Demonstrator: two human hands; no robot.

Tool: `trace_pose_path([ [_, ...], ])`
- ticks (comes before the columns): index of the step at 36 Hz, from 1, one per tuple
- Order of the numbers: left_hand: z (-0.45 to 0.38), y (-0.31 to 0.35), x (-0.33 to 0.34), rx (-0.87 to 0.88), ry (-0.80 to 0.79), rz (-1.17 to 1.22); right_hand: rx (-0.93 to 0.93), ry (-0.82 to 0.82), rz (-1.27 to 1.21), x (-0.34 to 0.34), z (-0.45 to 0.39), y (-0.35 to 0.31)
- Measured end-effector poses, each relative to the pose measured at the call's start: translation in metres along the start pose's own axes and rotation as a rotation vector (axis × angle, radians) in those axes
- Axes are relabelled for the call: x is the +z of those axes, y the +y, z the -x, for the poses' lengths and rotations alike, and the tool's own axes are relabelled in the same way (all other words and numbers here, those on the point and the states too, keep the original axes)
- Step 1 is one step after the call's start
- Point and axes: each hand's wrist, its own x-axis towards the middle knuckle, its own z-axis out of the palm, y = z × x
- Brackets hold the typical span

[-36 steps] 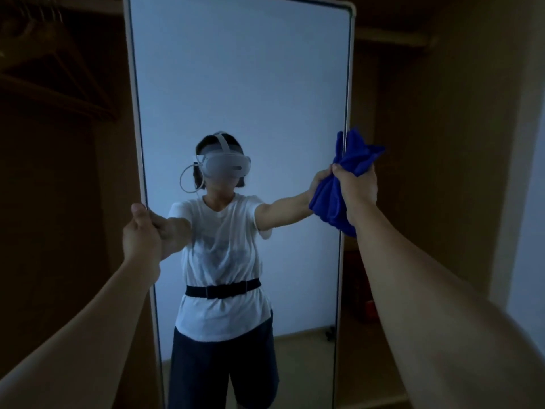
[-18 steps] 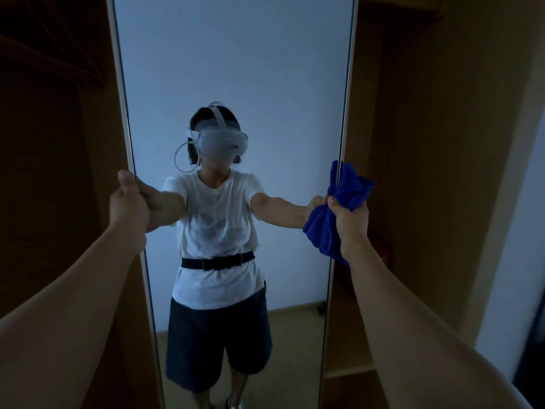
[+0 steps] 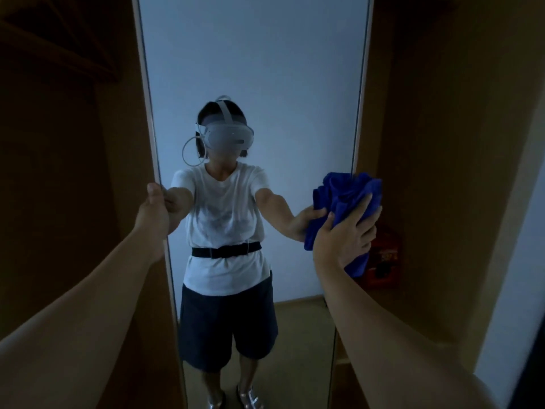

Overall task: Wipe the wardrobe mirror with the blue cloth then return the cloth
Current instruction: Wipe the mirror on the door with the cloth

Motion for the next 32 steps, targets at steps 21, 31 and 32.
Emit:
trace_pose_path([
  [21, 0.004, -0.093, -0.053, -0.191, -0.089, 0.012, -0.885, 0.102, 0.167, 0.019, 0.061, -0.134],
  [31, -0.006, -0.124, -0.053, -0.15, -0.055, -0.044, -1.132, 0.111, 0.218, 0.05, 0.105, -0.104],
  [32, -0.006, -0.125, -0.052, -0.136, -0.056, -0.045, -1.174, 0.078, 0.241, 0.055, 0.113, -0.093],
])
